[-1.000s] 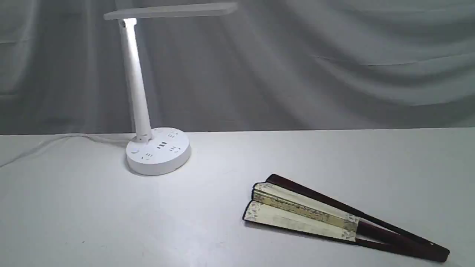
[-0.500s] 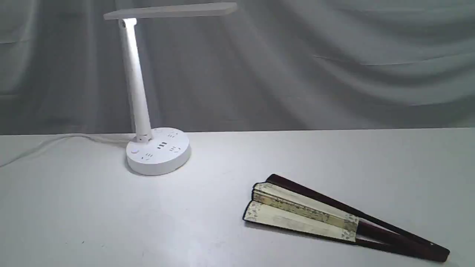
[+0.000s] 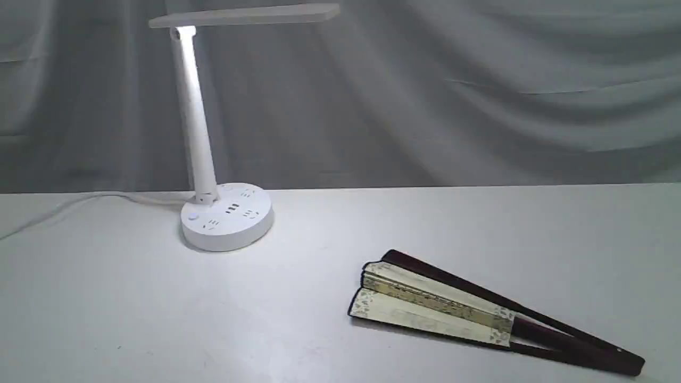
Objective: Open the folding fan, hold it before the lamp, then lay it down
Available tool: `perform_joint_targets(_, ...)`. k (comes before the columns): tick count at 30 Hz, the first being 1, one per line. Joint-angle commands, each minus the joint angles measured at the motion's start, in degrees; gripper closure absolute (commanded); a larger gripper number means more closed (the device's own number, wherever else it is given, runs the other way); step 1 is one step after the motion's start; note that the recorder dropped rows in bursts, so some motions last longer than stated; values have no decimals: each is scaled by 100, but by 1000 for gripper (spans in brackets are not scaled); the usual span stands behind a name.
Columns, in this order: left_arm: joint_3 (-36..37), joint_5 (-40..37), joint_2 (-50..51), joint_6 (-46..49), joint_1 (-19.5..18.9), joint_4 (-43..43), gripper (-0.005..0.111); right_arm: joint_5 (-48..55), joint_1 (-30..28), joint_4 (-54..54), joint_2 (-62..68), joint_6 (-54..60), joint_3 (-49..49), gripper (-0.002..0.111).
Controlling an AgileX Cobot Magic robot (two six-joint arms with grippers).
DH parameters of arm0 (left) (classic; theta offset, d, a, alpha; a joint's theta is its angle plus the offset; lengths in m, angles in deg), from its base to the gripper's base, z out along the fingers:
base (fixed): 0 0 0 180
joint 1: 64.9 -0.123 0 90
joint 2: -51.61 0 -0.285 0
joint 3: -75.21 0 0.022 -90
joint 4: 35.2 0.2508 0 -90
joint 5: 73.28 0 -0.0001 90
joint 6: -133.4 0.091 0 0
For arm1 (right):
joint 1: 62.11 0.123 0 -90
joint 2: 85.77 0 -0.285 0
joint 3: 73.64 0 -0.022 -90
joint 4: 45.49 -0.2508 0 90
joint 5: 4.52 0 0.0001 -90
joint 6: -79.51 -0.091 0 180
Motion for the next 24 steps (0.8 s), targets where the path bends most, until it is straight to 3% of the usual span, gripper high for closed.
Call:
perform_joint_targets(1, -408, -718, 7, 55, 40, -42, 107, 740, -18, -90, 0, -141, -239, 108)
perform_joint_targets(16, -469, -741, 33, 4, 40, -52, 107, 925, -18, 116, 22, -859, -239, 108)
perform_joint_targets(24, -481, -672, 1287, 56, 40, -368, 107, 884, -18, 156, 1277, -1194, -284, 108)
